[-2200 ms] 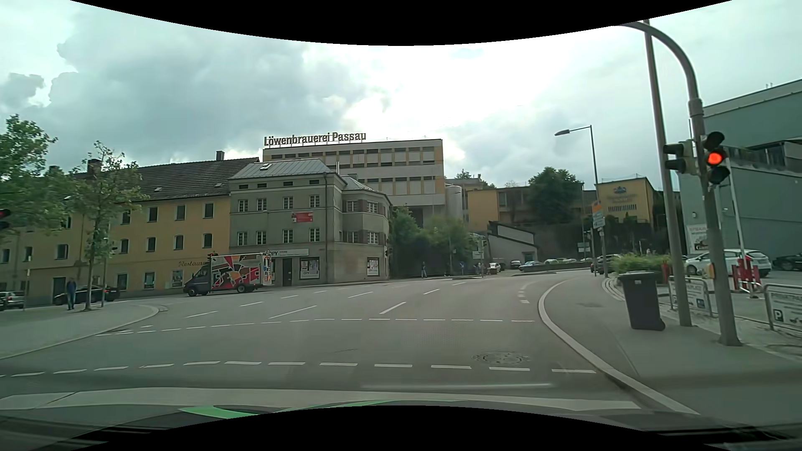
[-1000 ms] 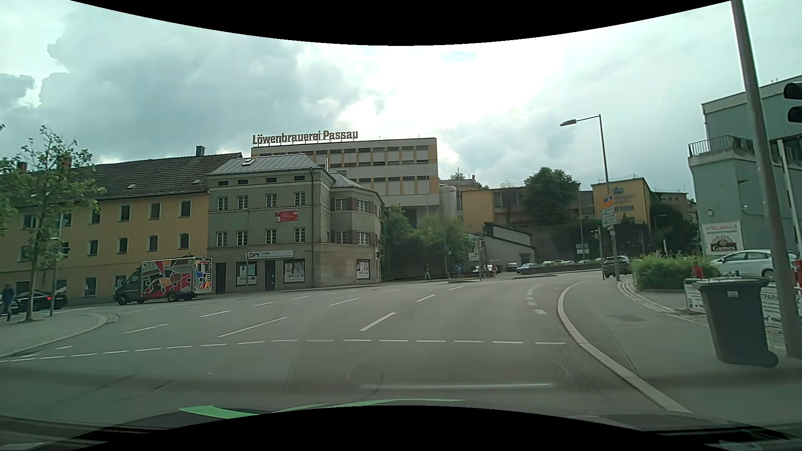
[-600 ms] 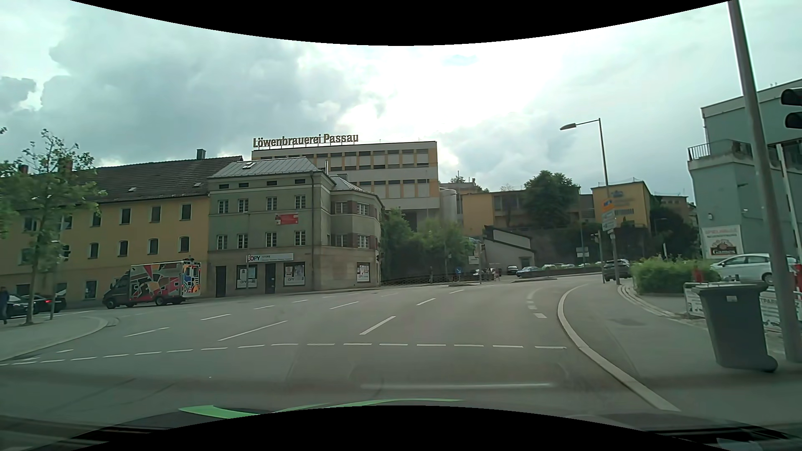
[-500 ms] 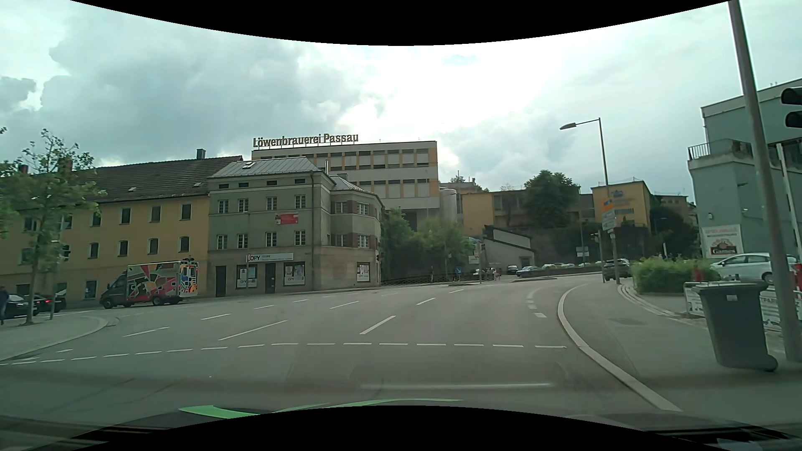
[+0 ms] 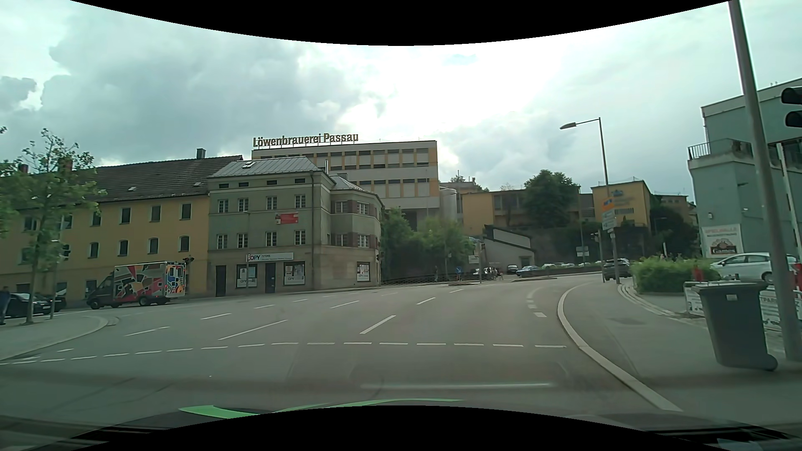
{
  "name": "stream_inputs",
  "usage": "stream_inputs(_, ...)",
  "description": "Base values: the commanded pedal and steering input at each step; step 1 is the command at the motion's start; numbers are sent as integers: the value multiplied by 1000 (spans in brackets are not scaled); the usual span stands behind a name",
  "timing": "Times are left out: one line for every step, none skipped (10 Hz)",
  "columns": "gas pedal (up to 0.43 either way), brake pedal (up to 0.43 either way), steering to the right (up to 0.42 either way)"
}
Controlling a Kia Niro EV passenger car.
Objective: Follow the waypoints while adhering to traffic rules and regulations
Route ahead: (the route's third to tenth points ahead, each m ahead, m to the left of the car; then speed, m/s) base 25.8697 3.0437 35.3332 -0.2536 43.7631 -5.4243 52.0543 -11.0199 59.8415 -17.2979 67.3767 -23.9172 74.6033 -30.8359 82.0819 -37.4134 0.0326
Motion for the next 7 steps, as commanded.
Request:
stream_inputs(0,341,31)
stream_inputs(0,341,31)
stream_inputs(0,341,31)
stream_inputs(0,341,31)
stream_inputs(0,341,31)
stream_inputs(0,341,31)
stream_inputs(0,341,31)
